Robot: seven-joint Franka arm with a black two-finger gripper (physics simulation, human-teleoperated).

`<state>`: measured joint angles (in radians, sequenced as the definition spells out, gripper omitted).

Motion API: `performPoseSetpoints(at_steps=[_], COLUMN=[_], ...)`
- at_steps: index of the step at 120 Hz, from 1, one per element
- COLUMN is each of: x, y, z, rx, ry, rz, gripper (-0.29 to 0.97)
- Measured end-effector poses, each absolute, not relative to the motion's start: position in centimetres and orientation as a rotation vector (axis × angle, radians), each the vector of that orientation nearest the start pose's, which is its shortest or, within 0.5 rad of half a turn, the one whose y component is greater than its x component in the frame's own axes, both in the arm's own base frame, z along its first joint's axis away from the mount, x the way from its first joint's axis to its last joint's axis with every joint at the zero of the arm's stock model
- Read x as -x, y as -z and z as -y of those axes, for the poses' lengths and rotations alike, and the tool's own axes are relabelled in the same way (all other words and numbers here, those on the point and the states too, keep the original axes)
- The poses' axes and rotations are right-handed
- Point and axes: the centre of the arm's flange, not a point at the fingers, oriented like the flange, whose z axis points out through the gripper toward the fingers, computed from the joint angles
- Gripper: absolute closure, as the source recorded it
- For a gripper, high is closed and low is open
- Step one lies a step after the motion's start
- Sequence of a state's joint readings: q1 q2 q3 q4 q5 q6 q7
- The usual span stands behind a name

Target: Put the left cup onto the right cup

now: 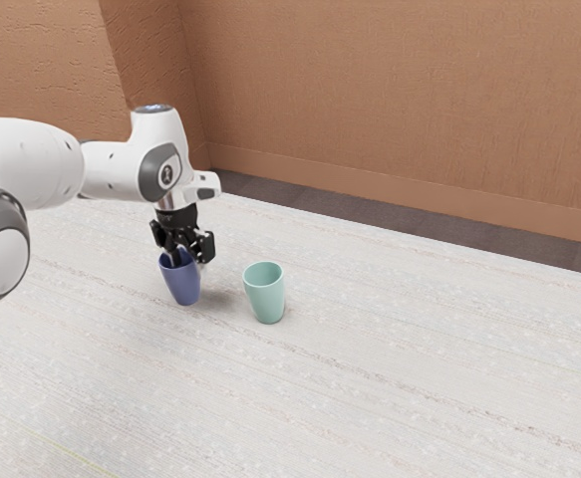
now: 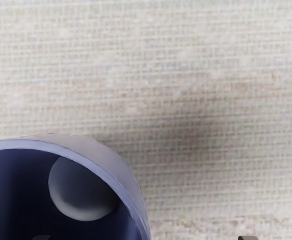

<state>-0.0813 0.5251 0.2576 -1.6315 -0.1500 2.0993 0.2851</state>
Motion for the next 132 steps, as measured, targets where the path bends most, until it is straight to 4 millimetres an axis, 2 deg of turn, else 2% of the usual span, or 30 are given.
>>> performPoseSetpoints(at_steps=[39, 67, 83, 132], x=[-67.5, -67.5, -67.6, -67.6], y=[-30.5, -30.3, -30.3, -30.7], z=[-9.2, -9.2, -9.2, -9.2], rx=[3.139, 3.139, 3.140, 3.139], ry=[-0.054, -0.048, -0.044, -0.032], rz=[-0.096, -0.095, -0.092, -0.088], gripper=[0.29, 0.59, 0.70, 0.78])
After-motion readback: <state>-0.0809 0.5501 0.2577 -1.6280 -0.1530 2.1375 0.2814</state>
